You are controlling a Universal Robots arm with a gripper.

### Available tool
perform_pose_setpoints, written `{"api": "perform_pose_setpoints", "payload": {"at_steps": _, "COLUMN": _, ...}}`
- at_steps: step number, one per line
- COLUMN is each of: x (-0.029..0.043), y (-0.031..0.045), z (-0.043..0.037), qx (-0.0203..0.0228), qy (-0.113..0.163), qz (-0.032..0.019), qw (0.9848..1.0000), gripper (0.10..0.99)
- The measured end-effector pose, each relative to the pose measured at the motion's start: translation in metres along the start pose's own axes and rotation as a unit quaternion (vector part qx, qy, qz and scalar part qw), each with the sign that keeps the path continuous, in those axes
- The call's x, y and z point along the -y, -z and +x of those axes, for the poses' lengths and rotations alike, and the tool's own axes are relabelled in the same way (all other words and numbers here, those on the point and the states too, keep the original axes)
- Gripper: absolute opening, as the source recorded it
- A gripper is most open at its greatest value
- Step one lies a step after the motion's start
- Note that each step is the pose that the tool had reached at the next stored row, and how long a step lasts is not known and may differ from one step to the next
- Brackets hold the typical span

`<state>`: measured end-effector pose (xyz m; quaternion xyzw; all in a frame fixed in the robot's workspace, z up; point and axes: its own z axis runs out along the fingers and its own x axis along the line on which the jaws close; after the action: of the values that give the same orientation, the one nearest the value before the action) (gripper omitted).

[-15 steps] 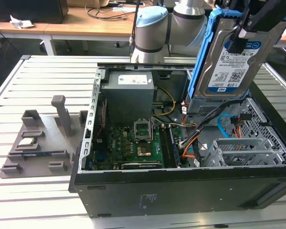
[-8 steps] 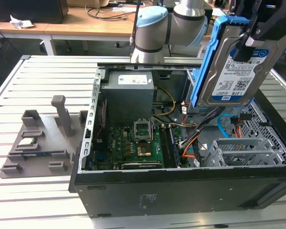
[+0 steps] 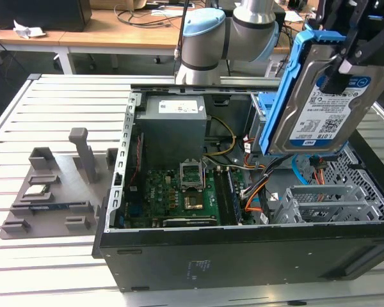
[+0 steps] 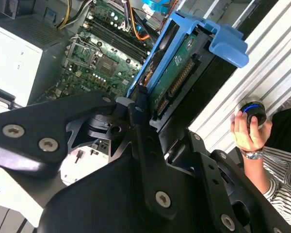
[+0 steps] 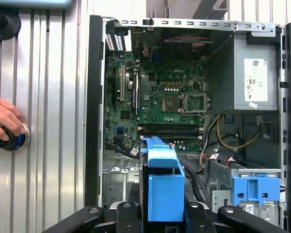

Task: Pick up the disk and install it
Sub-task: 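Pick up the disk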

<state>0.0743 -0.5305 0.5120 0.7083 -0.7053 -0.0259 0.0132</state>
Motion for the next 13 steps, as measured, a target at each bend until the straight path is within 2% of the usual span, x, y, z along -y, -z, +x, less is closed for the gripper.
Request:
{"api": "perform_pose_setpoints", "payload": {"at_steps": 2, "x": 0.0001, "y": -0.0006, "z": 0.0041, "qx": 0.0000, "qy": 0.000, "qz": 0.0000, "qw": 1.0000, "gripper": 0.365}}
{"api": "perform_pose_setpoints", "payload": {"at_steps": 4, "x": 0.0013, "y": -0.0010, "z": 0.0049, "qx": 0.0001, "qy": 0.000, "qz": 0.0000, "qw": 1.0000, "gripper": 0.365}}
{"api": "perform_pose_setpoints", "payload": {"at_steps": 10, "x": 0.0140, "y": -0.0021, "z": 0.0051, "qx": -0.0005, "qy": 0.000, "qz": -0.0002, "qw": 1.0000, "gripper": 0.365}}
{"api": "perform_pose_setpoints", "payload": {"at_steps": 13, "x": 0.0178, "y": -0.0024, "z": 0.0052, "qx": -0.0009, "qy": 0.000, "qz": -0.0002, "qw": 1.0000, "gripper": 0.365}}
